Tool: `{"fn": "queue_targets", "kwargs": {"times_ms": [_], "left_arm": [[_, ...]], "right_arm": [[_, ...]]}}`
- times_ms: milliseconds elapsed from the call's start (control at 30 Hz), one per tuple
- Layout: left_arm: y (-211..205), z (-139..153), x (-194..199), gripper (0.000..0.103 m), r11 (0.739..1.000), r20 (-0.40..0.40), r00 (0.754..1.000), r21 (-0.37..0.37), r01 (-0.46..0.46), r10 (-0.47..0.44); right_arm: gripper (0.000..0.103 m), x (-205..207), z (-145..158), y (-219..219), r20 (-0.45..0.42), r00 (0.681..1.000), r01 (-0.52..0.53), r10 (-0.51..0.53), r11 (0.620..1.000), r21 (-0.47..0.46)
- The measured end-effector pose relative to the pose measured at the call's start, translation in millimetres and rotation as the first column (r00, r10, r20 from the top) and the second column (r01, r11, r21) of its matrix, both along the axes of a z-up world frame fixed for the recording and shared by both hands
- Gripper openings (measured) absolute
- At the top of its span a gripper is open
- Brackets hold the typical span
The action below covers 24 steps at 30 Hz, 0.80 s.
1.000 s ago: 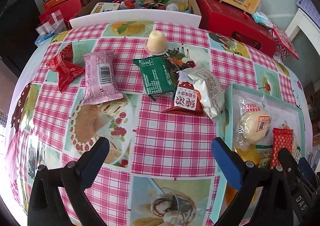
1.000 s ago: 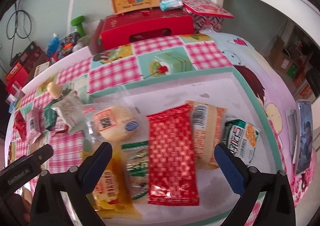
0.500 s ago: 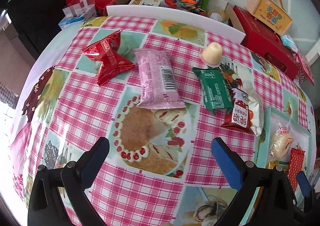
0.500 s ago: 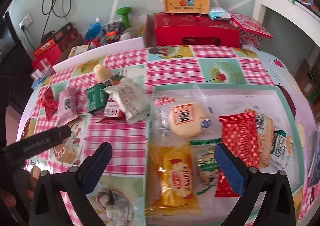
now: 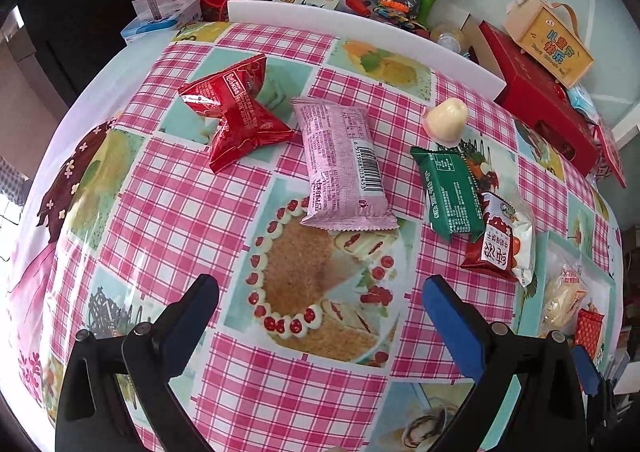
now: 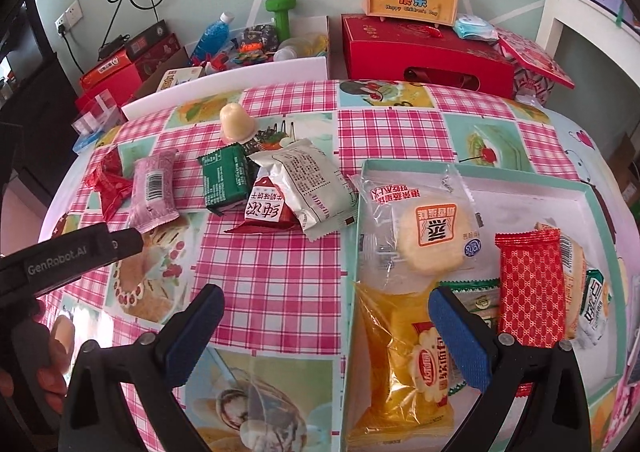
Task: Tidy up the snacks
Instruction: 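Move both open tools from the tray back toward the snack pile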
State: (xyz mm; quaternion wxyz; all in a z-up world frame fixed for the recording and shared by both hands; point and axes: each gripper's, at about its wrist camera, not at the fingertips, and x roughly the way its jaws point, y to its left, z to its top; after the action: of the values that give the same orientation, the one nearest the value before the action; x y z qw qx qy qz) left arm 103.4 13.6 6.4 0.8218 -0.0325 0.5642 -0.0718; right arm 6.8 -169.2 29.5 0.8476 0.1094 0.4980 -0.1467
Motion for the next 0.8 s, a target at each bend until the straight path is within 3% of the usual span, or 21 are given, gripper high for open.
{"fn": "queue_targets", "kwargs": {"times_ms": [433,800], "left_arm": [[5,3,21,0.101,0.998,0.016,0.999,-0.054,0.037,-0.036],[14,11,49,0.101,0.993,-0.002,0.998,-0.105,0.060,-0.060]], "right_arm": [[0.101,14,-5,1,0.013,1.000,-0.011,0.011,1.000,0.001],[0.077,49,4,-8,0.021,0.999,-0.043,0.042,0.995,0.094]]}}
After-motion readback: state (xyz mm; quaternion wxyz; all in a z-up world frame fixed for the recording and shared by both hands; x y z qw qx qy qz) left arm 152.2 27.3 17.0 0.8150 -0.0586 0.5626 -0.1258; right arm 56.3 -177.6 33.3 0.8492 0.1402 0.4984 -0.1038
